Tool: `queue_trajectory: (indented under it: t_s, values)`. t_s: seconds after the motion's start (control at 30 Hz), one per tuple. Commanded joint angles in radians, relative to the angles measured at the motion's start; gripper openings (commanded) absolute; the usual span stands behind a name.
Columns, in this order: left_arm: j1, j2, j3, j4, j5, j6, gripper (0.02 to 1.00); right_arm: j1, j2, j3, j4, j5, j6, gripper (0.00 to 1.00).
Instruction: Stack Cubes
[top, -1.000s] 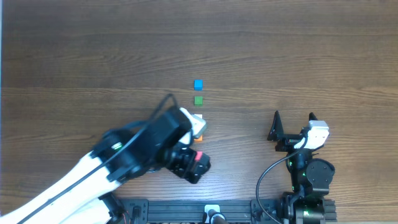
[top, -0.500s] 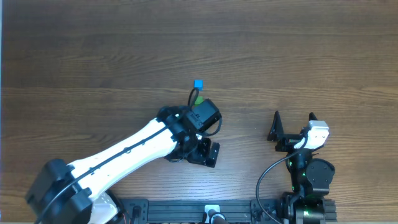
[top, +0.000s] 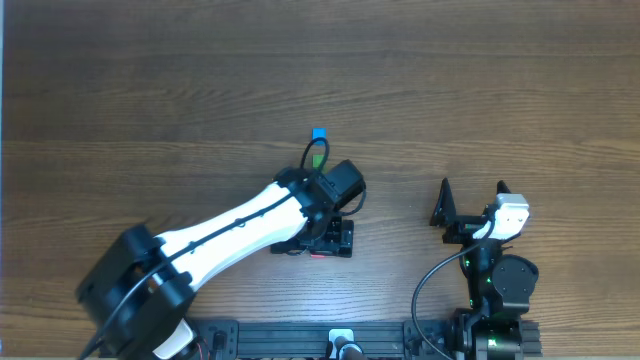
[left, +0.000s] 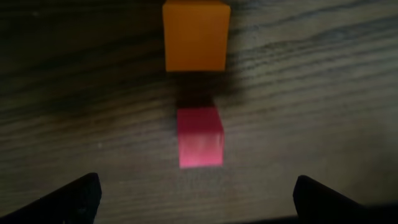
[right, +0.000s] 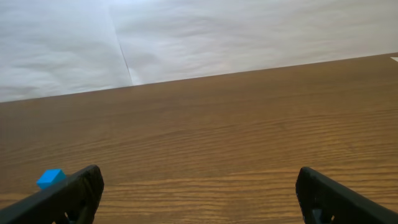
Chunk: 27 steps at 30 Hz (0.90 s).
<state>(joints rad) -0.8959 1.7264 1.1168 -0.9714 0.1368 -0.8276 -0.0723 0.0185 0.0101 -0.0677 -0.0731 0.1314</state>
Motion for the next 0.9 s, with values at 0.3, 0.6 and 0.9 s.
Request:
queue_trajectory:
  t_s: [0.3,0.6,0.9]
  values:
    - [-0.037,0.055,-0.012,0.035,-0.029,-0.124,0.989,0.001,-0.006,-0.005,-0.003,-0.005,0.006,0.993]
    - [-0.038,0.055,-0.070,0.109,-0.058,-0.104,0.980,0.001,-0.006,-0.005,-0.003,-0.005,0.006,0.991]
    - [-0.039,0.056,-0.070,0.099,-0.068,-0.092,0.825,0.001,-0.006,-0.005,-0.003,-0.005,0.006,0.993]
